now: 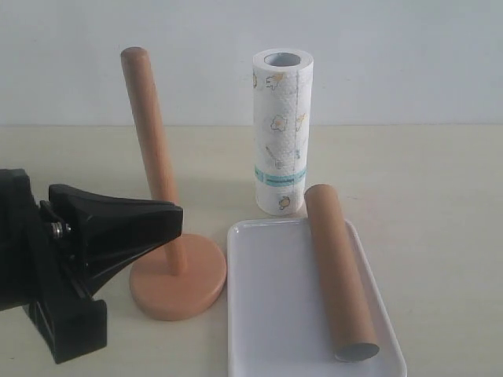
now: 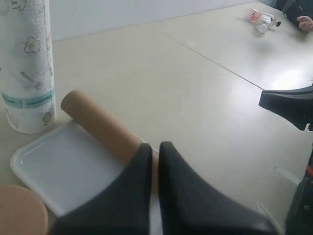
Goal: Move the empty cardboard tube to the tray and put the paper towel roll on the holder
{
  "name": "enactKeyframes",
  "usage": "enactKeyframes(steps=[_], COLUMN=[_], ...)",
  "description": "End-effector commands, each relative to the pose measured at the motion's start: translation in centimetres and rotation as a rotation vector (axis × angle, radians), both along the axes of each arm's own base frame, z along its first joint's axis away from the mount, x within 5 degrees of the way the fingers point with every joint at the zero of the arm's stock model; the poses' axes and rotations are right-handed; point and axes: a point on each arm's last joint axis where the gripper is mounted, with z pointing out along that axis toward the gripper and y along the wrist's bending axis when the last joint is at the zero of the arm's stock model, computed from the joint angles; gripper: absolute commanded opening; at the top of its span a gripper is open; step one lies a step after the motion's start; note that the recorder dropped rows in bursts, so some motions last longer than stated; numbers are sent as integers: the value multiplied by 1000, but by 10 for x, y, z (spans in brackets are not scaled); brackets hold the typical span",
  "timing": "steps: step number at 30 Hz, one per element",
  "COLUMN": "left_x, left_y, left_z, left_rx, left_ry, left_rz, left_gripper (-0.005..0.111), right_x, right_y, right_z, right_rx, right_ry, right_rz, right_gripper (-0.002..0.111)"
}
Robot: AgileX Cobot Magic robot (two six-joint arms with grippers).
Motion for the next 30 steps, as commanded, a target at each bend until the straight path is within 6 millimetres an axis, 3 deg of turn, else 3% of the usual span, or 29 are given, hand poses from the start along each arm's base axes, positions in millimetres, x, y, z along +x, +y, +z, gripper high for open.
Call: enactKeyframes(steps=[1,7,13,19,23,30], left_x=[-2,-1,14,18,11,-16], left_y=[0,1,20,45,70,102], left_z=[-1,1,15,29,22,-11], left_rx=[2,-55,-385,-571,-683,-866], left_ry=[0,45,273,268,291,327], left_rz=[-6,7,164,231,355,532], left_gripper=[4,4,4,4,4,4], right_x=[0,0,0,0,0,0], right_y=[0,0,0,0,0,0], right_z=[1,1,1,1,1,1], right_rx=[2,2,2,2,2,2], right_ry=[-9,-9,-9,-9,-9,-9], right_rz=[-1,-1,-1,-1,-1,-1], right_gripper=[3,3,3,3,3,3])
